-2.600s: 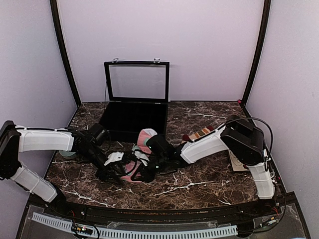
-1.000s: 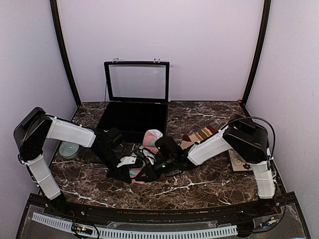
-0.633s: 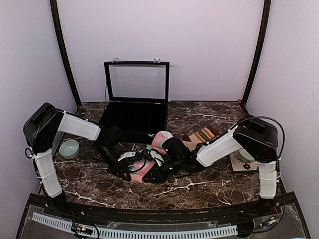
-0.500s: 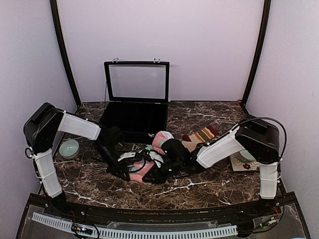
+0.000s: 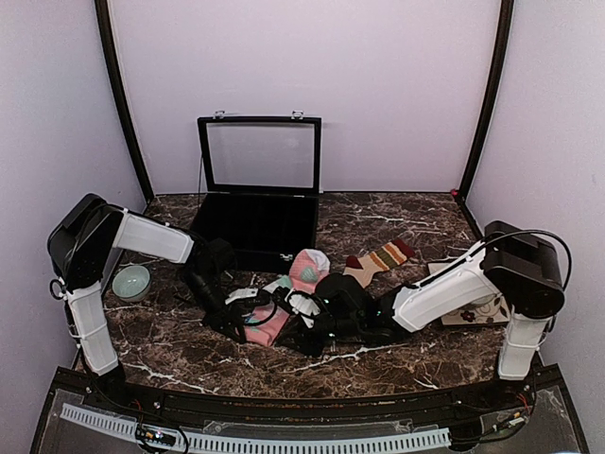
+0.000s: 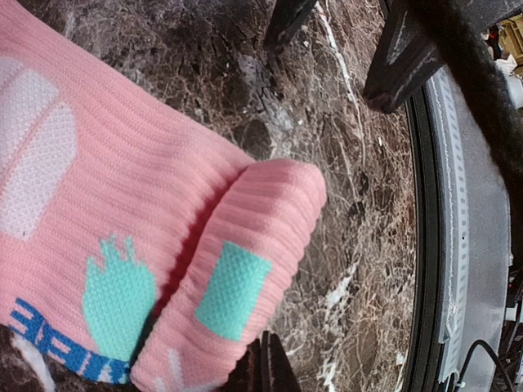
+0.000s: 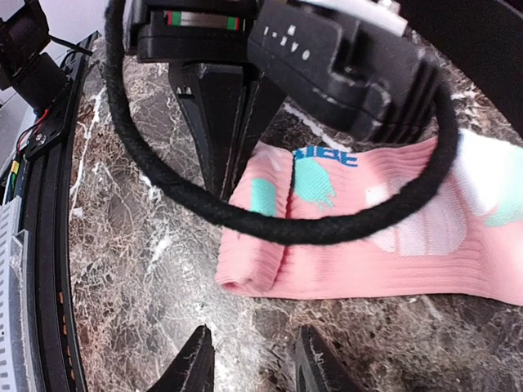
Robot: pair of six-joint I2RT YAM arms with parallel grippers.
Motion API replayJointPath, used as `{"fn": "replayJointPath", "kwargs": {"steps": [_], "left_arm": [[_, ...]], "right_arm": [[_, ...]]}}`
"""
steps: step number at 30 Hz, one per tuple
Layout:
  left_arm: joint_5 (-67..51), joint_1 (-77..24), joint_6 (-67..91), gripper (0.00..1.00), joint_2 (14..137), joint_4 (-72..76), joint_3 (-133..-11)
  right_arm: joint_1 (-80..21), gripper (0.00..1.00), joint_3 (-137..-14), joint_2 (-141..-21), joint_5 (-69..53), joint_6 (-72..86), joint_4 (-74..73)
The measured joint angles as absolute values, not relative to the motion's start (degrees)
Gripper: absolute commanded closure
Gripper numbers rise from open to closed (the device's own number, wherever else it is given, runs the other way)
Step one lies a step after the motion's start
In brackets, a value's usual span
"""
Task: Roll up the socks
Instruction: Roll the sock at the center of the board.
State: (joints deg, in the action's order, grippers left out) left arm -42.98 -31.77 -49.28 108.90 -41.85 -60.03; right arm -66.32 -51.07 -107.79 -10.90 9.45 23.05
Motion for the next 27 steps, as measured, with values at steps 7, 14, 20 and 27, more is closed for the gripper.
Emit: {"fn": "replayJointPath", "kwargs": {"steps": [7,14,20,27], "left_arm": [[-43.0,-31.77,-49.3,1.0,108.9,-42.02,-60.05],[-43.18,-31.77,-49.28,1.0,109.08,-42.13,-60.1],[-43.29,-31.7,-49.28,1.0,109.3,-42.39,-60.42],[-43.86,-31.59,-49.39,0.74,109.58,-43.31,-61.14]], "right_arm": [[-69.52,0.65,-53.23,-107.81,-7.77,5.93,23.92],[-70.57,0.67,-60.36,-113.8,-7.29,2.87,24.05],[-70.5,0.8,-61.36,-117.03,-5.69,1.87,24.08],[-70.0,1.0,-60.9,-118.13,-4.89,2.96,25.5]]}}
